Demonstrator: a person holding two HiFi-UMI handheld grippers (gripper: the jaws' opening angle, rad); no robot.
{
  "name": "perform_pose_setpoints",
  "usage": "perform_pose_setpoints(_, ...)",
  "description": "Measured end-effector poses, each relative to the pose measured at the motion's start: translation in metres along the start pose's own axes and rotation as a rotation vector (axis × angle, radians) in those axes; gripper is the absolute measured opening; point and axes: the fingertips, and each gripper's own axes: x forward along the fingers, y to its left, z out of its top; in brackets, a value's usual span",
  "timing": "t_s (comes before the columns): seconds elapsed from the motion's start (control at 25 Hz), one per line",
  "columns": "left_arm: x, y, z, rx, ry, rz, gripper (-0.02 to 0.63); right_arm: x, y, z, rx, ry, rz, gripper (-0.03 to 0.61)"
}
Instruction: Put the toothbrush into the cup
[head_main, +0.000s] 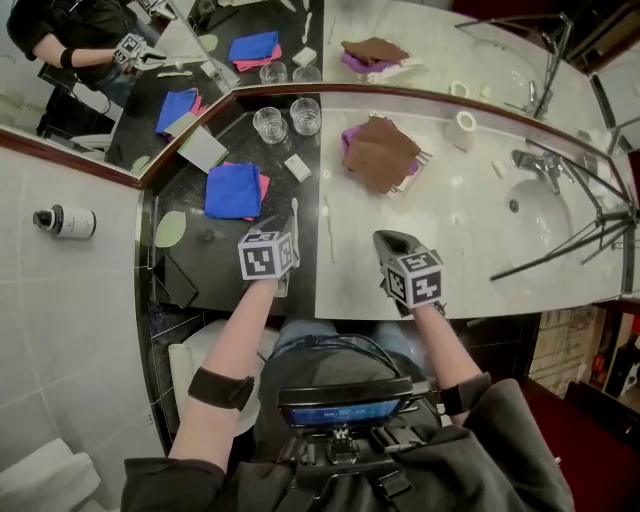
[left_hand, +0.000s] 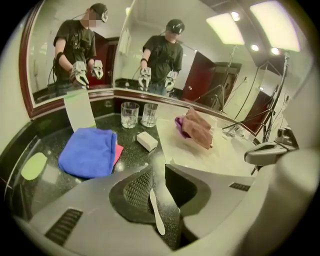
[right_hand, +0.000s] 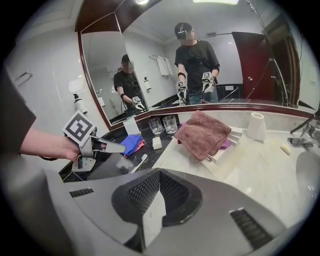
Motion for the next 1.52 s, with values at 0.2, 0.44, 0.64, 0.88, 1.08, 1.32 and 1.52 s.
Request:
perform_pose_setpoints(0.2,-0.030,-0.007,0.024,0.120,-0.159,-0.004,0.000,-0.002,0.000,0.011,-0.011,-0.017,0.007,0.018)
perform_pose_setpoints(0.44,-0.067,-0.015,0.045,0.132,-0.267,-0.012,0.000,-0.005,-0.004,0.020,-0.019,-0.028,0.009,0.018)
perform_pose_setpoints(0.64,-0.088,-0.019,0.052,0.127,-0.322,-0.005,0.000,-0.004,-0.003,0.019,-0.014,-0.024,0.020,0.018)
perform_pose_setpoints(0.88,-0.092,-0.021,0.055,0.090,-0.344,-0.011,0.000,-0.006,-0.003,0.013,-0.004,-0.014,0.018,0.018)
perform_pose_setpoints(1.08,-0.099,-0.019,0.053,0.084,-0.358,0.000,0.000,-0.006,-0.005,0.012,0.001,-0.010,0.018,0.018)
perform_pose_setpoints(1.32,-0.101,-0.008,0.046,0.032,-0.357,0.008,0.000,-0.003,-0.002,0.011,0.011,0.007,0.025,0.018)
perform_pose_setpoints(1.52,-0.098,-0.001,0.042,0.042,-0.338,0.004,0.000,0.012,0.005,0.002,0.035,0.049,0.022,0.020)
